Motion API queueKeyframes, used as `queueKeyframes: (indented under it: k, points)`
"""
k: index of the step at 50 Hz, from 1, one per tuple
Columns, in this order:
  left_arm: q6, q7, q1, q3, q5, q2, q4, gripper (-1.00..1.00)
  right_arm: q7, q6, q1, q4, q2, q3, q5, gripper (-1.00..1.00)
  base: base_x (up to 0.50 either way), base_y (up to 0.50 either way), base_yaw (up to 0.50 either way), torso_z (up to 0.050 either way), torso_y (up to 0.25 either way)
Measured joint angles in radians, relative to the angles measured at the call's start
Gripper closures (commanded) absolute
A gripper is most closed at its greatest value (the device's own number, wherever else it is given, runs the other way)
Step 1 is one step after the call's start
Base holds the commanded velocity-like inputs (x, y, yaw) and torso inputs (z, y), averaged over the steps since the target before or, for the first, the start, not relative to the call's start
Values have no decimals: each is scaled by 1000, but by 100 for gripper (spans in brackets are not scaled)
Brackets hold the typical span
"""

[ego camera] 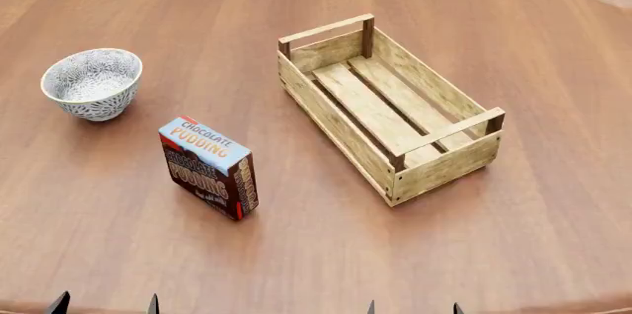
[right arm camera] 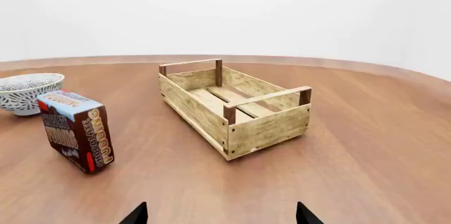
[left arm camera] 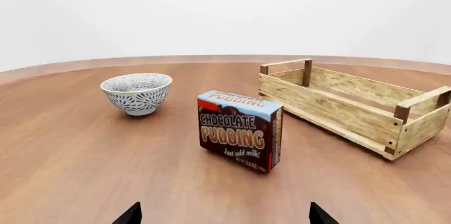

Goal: Pick up the chocolate pudding and put it in the tray.

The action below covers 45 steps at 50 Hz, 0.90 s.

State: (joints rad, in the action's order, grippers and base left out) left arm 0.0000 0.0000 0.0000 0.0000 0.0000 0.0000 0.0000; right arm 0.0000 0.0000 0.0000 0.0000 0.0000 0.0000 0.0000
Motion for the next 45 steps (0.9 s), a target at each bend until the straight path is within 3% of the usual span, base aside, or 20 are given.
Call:
queueKeyframes:
  k: [24, 45]
  points:
    - [-31, -59, -32, 53, -31, -54, 31, -100, 60, 84, 31, -88, 61, -65, 23, -100, 4, 0, 0, 0, 0]
    - [-31, -102, -41, 89, -44, -83, 40, -100, 96, 97, 73, -59, 89, -113, 23, -100, 157, 63, 0, 0, 0]
